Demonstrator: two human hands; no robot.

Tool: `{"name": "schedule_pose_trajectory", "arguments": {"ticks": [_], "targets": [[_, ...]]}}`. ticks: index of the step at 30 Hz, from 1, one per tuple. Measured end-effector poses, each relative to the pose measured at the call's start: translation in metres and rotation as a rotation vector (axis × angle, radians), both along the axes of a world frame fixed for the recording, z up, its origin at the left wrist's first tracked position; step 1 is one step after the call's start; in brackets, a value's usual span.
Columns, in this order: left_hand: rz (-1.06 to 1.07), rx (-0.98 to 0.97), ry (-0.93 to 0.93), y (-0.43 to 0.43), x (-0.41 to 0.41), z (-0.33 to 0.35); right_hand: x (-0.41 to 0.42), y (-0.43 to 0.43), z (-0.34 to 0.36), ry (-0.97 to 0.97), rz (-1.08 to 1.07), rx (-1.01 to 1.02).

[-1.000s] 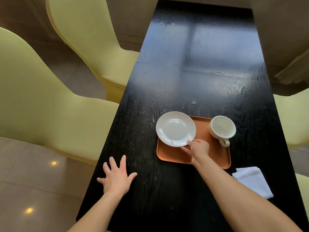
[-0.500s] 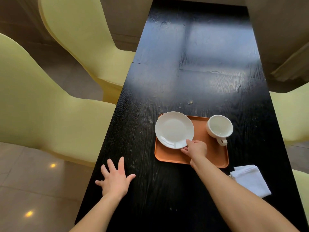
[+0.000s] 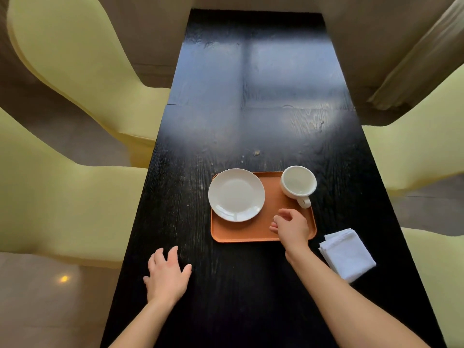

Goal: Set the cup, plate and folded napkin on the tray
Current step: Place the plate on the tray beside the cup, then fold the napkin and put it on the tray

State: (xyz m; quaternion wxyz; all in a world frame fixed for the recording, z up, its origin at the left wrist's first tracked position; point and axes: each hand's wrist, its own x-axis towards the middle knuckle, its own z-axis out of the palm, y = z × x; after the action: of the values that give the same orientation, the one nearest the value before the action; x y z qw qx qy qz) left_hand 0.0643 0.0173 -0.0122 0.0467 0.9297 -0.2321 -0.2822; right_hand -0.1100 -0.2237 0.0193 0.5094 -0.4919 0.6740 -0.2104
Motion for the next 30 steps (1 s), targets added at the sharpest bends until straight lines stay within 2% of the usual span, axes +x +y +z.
{"name": "schedule_pose_trajectory", "arguments": {"ticks": [6, 11, 14, 16, 20, 24, 30], "targets": [[-0.09, -0.065, 0.019, -0.031, -0.028, 0.006, -0.088, -0.008, 0.001, 0.163, -0.025, -0.11], [-0.138, -0.03, 0.016, -0.043, -0.04, 0.007, -0.145, -0.031, 0.002, 0.604, 0.099, -0.282], [-0.163, -0.004, 0.0, -0.041, -0.043, 0.007, -0.164, -0.039, 0.005, 0.873, 0.282, -0.131], [-0.166, -0.005, -0.001, -0.041, -0.043, 0.007, -0.168, -0.039, 0.004, 0.927, 0.319, -0.045], [-0.153, -0.004, 0.014, -0.042, -0.043, 0.006, -0.173, -0.028, -0.009, 0.891, 0.235, -0.064], [-0.141, -0.016, 0.033, -0.04, -0.043, 0.003, -0.17, -0.009, -0.018, 0.649, 0.094, 0.033], [-0.17, -0.025, 0.044, -0.036, -0.054, 0.004, -0.154, 0.043, -0.027, 0.441, 0.021, 0.147]]}}
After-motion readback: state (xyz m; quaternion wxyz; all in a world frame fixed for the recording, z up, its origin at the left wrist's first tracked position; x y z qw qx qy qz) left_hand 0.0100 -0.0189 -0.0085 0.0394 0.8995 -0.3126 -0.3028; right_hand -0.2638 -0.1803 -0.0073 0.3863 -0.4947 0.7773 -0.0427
